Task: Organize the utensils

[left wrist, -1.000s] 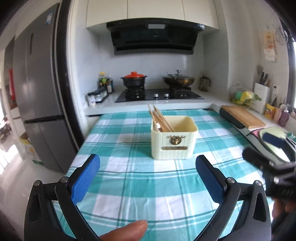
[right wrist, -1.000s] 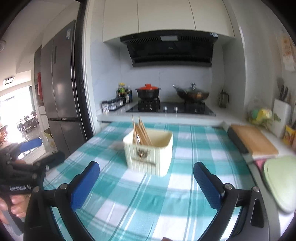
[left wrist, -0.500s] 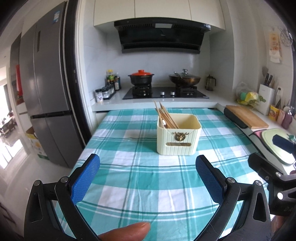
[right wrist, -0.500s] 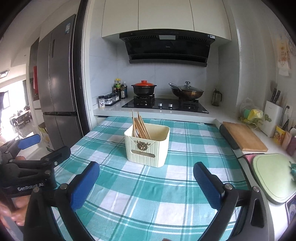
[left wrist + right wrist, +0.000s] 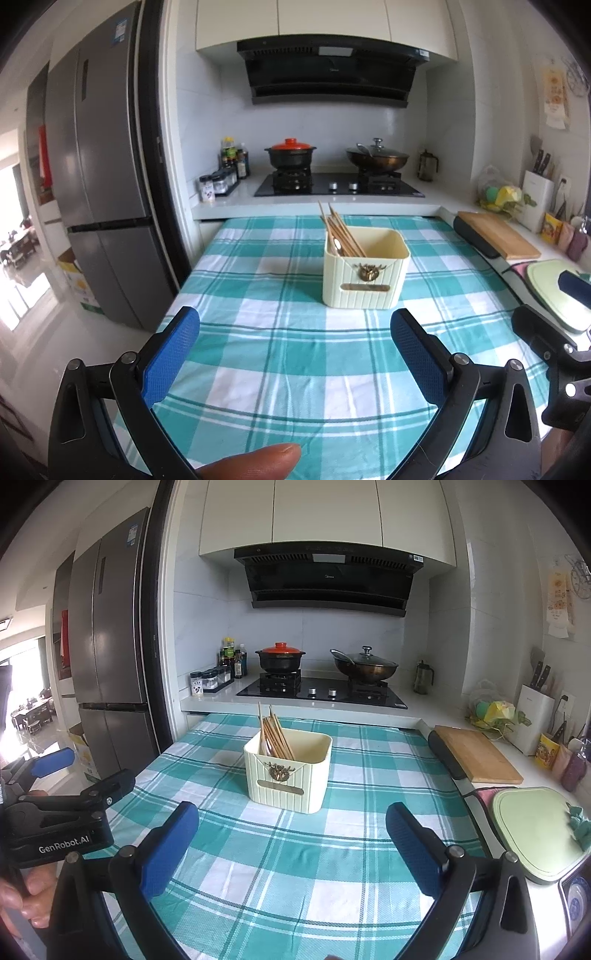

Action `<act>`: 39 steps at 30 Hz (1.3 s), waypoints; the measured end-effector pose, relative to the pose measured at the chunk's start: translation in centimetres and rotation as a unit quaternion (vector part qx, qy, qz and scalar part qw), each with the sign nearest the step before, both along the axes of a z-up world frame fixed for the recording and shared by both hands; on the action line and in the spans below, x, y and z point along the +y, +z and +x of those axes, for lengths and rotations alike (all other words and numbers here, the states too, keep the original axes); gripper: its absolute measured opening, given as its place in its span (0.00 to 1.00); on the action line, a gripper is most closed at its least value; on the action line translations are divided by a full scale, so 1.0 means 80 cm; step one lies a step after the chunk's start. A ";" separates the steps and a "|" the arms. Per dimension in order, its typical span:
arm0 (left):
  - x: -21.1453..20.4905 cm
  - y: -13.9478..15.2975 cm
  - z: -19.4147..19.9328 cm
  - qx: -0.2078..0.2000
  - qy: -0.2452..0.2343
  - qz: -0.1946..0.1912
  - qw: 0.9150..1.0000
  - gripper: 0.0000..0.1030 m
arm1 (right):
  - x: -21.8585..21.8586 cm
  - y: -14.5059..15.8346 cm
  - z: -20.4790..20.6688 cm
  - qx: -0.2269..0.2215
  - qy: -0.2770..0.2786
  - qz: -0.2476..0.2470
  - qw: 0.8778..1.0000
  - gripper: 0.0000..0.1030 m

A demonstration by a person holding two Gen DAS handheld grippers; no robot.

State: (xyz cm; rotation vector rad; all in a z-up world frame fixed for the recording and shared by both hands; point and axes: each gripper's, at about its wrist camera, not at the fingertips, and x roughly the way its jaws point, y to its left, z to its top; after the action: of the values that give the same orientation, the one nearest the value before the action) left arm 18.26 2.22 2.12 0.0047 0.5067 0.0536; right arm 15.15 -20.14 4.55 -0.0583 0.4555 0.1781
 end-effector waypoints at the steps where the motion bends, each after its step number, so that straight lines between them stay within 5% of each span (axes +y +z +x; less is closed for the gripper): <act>1: 0.001 0.000 0.000 0.000 0.001 0.000 1.000 1.00 | 0.000 0.000 0.000 0.002 -0.001 -0.001 1.000 1.00; 39: 0.001 -0.011 0.006 0.028 -0.003 -0.007 1.000 1.00 | 0.003 -0.010 0.001 0.016 -0.034 -0.028 0.999 1.00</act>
State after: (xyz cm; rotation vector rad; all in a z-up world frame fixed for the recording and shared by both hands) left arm 18.77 2.30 1.21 -0.0061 0.5639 0.0431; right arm 15.23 -19.88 3.76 -0.0944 0.4940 0.1005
